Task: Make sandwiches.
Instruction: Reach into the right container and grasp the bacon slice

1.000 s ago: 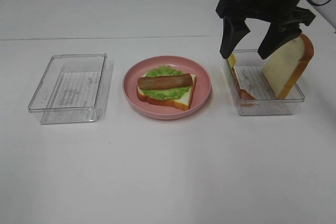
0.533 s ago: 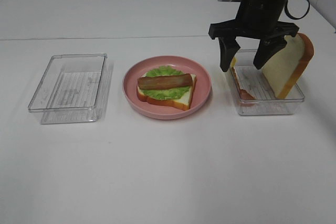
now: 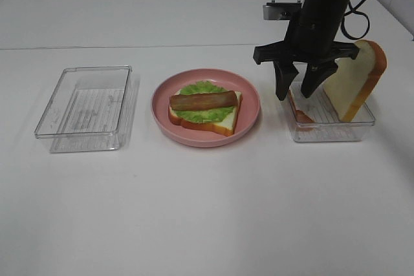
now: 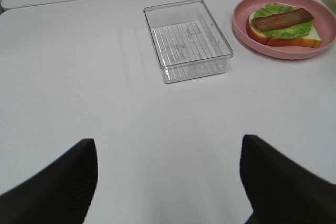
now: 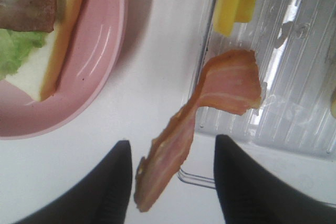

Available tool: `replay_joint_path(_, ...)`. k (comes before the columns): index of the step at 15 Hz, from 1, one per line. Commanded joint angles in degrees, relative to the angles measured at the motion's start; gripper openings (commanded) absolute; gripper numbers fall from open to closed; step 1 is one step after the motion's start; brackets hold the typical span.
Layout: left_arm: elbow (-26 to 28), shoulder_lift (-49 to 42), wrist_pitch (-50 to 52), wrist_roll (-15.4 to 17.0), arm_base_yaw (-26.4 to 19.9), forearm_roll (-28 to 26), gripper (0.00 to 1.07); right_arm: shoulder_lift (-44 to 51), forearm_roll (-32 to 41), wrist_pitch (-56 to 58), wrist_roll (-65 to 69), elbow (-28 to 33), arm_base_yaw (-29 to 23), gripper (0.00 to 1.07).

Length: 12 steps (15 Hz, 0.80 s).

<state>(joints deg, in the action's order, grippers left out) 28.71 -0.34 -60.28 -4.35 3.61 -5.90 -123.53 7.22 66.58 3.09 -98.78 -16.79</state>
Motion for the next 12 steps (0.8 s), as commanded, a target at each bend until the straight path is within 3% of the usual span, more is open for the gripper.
replay_joint_path(1,-0.06,-1.26,0.69,0.17,0.11,0.11,0.72,-0.23,-0.34,-0.23,0.4,-0.29,0.0,0.37)
replay_joint_path(12,-0.06,-1.26,0.69,0.29,0.11,0.11,0.72,-0.23,-0.4,-0.63,0.4,-0.29,0.0,0.41)
